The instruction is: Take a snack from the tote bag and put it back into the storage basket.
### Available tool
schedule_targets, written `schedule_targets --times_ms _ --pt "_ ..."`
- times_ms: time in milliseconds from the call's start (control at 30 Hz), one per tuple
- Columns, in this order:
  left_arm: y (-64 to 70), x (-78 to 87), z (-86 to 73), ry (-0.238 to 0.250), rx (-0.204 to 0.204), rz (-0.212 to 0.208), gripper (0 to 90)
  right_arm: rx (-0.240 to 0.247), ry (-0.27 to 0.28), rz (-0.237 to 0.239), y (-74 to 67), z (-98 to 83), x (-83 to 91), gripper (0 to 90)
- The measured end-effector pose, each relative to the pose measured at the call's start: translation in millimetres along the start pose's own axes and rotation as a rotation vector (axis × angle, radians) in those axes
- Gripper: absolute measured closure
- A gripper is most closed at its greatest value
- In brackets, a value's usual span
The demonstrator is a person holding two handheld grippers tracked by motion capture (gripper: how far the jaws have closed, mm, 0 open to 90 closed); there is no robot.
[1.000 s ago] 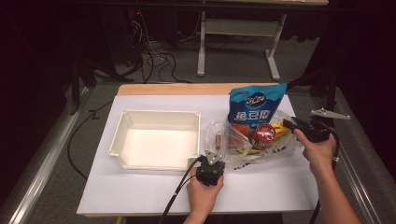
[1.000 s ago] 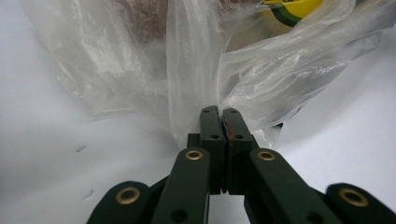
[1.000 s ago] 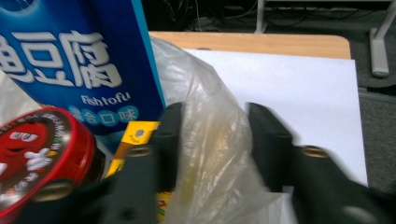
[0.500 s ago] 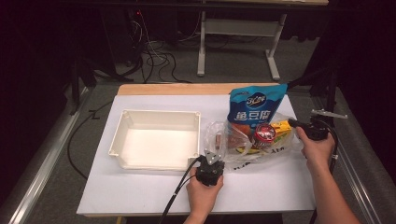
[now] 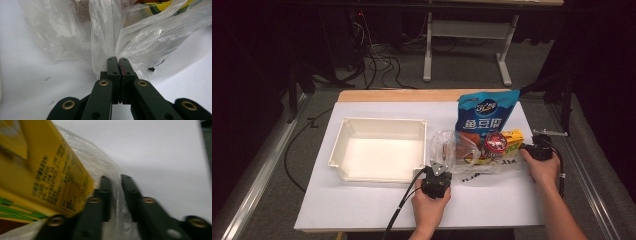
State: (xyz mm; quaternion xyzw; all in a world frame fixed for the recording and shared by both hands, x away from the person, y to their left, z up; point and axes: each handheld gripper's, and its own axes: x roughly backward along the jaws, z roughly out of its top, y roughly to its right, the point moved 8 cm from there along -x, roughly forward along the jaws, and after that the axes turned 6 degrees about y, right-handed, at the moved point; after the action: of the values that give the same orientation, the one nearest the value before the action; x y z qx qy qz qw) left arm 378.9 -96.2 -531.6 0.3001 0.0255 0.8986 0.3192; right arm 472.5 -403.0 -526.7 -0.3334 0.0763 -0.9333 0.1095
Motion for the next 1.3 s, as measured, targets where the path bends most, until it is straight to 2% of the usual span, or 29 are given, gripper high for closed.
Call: schedule_targets --times_ms 67,100,167,233,300,400,467,500,533,600,633,733,833,933,1000,1100,1167,1233,1267,1300 --pt "0.0 0.1 0.1 0.000 0.004 -0.005 88.6 -0.013 0.055 -0.020 2.5 4.0 8.9 60.8" --pt "-0.1 0.1 0.2 0.002 0.007 -0.005 88.4 -0.033 0.102 -0.028 3.3 7.1 18.0 55.1" --pt "0.1 0.1 0.3 0.003 0.004 -0.003 88.4 -0.034 0.161 -0.037 1.7 11.1 35.1 49.2" --pt "0.1 0.1 0.3 0.004 0.003 -0.001 88.2 -0.009 0.210 -0.064 -0.1 14.4 52.0 45.7" --pt "0.2 0.3 0.4 0.006 0.001 -0.001 88.0 -0.008 0.254 -0.068 -6.5 17.0 73.4 43.6" --pt "0.2 0.8 0.7 0.009 0.012 -0.010 86.6 0.020 0.285 -0.053 -22.9 15.1 93.9 46.4" --pt "-1.5 2.7 2.1 0.028 0.027 -0.011 85.9 0.045 0.313 -0.027 -39.5 10.9 104.7 51.4" --pt "-2.4 3.3 2.7 0.033 0.031 -0.010 85.2 0.063 0.317 0.002 -52.6 6.3 107.9 53.1" --pt "-3.0 3.8 3.7 0.043 0.040 -0.009 85.0 0.079 0.318 0.013 -60.1 3.1 108.1 55.7" --pt "-2.8 5.0 5.4 0.057 0.030 0.001 84.5 0.115 0.311 0.034 -79.0 -5.0 106.2 59.9" --pt "-2.1 5.5 6.2 0.066 0.023 0.004 83.8 0.132 0.319 0.048 -88.7 -7.0 104.7 65.7" --pt "-1.2 8.9 7.8 0.075 -0.010 0.023 81.6 0.163 0.335 0.092 -103.9 -4.6 98.6 72.9" --pt "-1.2 11.9 7.9 0.077 -0.033 0.043 79.5 0.156 0.286 0.066 -107.4 -10.4 82.9 78.1" --pt "0.0 17.2 9.6 0.087 -0.038 0.041 78.1 0.165 0.226 0.044 -105.7 -22.9 71.3 82.0" --pt "0.5 20.7 12.1 0.101 -0.040 0.046 77.8 0.161 0.201 0.060 -106.0 -29.2 68.4 83.6" --pt "-1.2 24.0 14.5 0.103 -0.037 0.045 78.2 0.161 0.116 0.090 -108.8 -46.2 58.7 88.1" --pt "-3.0 23.8 14.3 0.096 -0.030 0.043 78.9 0.158 0.034 0.101 -110.4 -59.5 50.2 90.0" --pt "-5.6 22.3 11.9 0.078 -0.034 0.051 80.1 0.188 -0.030 0.102 -110.9 -67.8 43.1 90.0" --pt "-6.1 20.9 9.9 0.068 -0.036 0.052 81.2 0.198 -0.049 0.097 -110.8 -70.9 40.2 90.0" --pt "-6.3 19.6 8.3 0.061 -0.041 0.054 82.3 0.193 -0.039 0.104 -110.9 -70.4 39.5 90.0"
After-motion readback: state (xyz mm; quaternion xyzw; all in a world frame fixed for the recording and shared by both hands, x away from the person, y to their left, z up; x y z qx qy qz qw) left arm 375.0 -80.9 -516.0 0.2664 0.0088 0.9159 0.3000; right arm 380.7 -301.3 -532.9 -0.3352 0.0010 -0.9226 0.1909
